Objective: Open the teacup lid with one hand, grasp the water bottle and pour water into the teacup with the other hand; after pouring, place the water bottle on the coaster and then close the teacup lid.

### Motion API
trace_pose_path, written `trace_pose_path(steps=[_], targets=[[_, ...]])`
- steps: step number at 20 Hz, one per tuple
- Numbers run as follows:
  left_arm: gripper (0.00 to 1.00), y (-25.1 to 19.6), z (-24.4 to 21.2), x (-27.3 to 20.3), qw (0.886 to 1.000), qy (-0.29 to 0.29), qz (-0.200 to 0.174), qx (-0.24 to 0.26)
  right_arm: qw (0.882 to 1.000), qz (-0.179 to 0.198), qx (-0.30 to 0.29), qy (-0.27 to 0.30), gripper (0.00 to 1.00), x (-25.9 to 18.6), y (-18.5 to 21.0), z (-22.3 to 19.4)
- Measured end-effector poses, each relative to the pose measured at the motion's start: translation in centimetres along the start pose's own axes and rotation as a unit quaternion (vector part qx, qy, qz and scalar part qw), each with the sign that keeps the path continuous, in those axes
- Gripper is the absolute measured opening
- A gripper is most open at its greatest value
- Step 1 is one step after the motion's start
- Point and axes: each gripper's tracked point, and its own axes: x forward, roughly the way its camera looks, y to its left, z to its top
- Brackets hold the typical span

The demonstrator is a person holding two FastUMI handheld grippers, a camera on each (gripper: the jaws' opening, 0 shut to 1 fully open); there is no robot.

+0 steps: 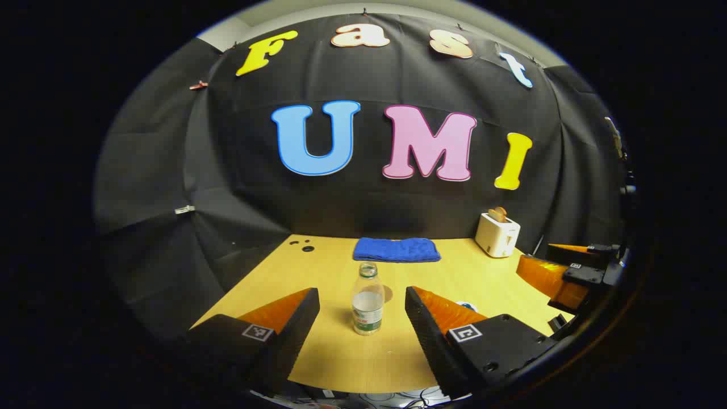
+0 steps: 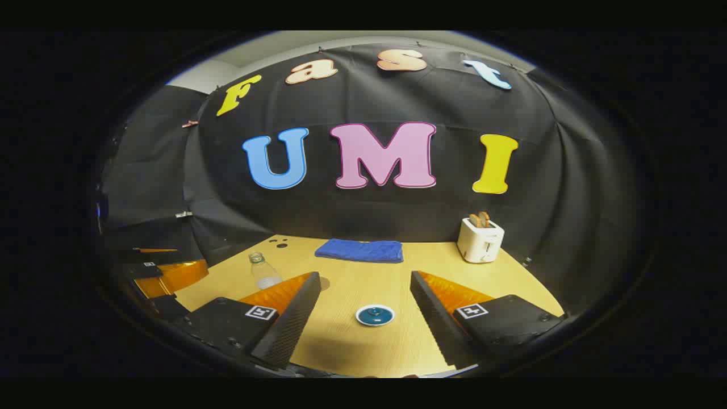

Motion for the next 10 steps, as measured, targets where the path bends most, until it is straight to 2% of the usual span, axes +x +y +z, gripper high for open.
trace_pose_path(steps=[1, 2, 5, 10], targets=[[0.93, 0.3, 0.2, 0.4, 1.0, -0.004, -0.003, 0.003, 1.0, -0.004, -0.007, -0.004, 0.94, 0.2, 0.2, 0.2], [0.96, 0.7, -0.1, 0.9, 1.0, 0.001, -0.003, 0.004, 1.0, -0.007, -0.009, -0.002, 0.98, 0.4, 0.4, 0.1], [0.96, 1.6, -0.4, 1.1, 1.0, 0.006, -0.008, -0.006, 1.0, -0.01, -0.012, 0.006, 0.99, 0.8, 1.3, -0.4], [0.96, 3.6, -1.3, 0.9, 0.999, 0.014, -0.008, 0.027, 1.0, -0.017, -0.012, 0.012, 0.98, 0.6, 1.8, -0.9]])
